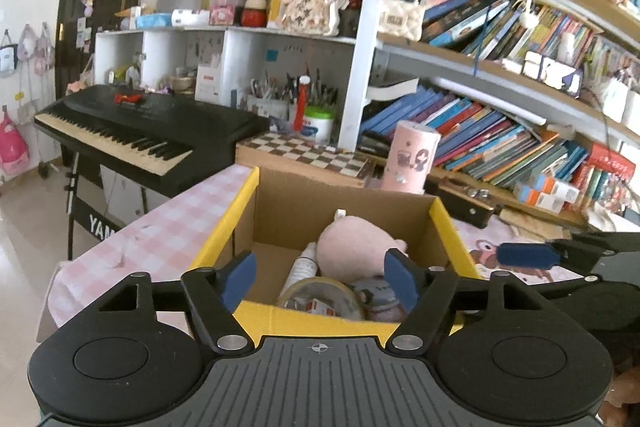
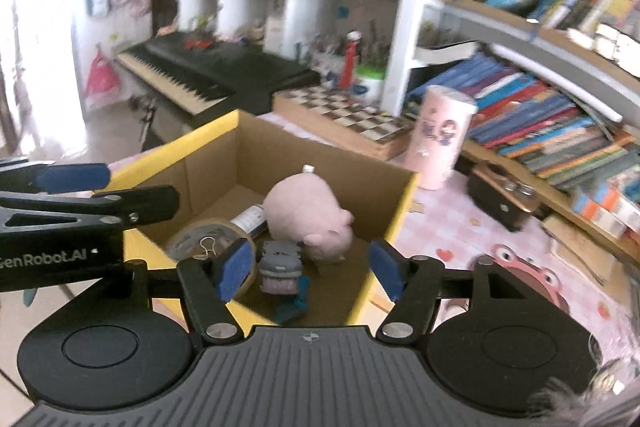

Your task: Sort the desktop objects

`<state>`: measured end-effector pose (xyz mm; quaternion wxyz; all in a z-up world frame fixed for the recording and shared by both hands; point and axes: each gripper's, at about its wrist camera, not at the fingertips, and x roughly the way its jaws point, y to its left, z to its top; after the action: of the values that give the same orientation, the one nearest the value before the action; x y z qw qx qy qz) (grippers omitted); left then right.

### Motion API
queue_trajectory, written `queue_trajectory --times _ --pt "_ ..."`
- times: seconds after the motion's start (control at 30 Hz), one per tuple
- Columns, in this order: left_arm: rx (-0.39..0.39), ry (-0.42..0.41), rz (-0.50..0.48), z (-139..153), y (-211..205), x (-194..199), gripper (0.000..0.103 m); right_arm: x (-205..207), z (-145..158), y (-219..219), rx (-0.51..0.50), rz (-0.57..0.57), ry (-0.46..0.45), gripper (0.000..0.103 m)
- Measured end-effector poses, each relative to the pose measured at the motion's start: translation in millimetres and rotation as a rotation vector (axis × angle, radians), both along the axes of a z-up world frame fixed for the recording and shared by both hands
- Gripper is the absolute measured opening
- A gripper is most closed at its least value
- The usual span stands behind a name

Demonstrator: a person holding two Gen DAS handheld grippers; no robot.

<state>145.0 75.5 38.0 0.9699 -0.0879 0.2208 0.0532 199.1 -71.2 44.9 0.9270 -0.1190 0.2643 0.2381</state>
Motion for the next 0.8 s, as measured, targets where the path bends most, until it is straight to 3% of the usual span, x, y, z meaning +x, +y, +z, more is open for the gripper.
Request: queue_trajectory --times 0.4,0.67,0.8 --pt "0.021 0.022 -0.047 -5.2 -13.0 -55.6 0.079 -71.0 0.8 -33.2 0.088 -0.211 -0.021 0.067" --pt "0.045 0.034 -0.065 -6.8 -20.5 -89.3 0.097 -117.5 -12.1 -48.8 0.116 -0.329 0.017 0.076" --pt "0.048 0.041 -0.079 -7.9 -25.2 -103.5 0.098 -136.1 -18.6 -53.8 0.126 -0.364 0.05 0.079"
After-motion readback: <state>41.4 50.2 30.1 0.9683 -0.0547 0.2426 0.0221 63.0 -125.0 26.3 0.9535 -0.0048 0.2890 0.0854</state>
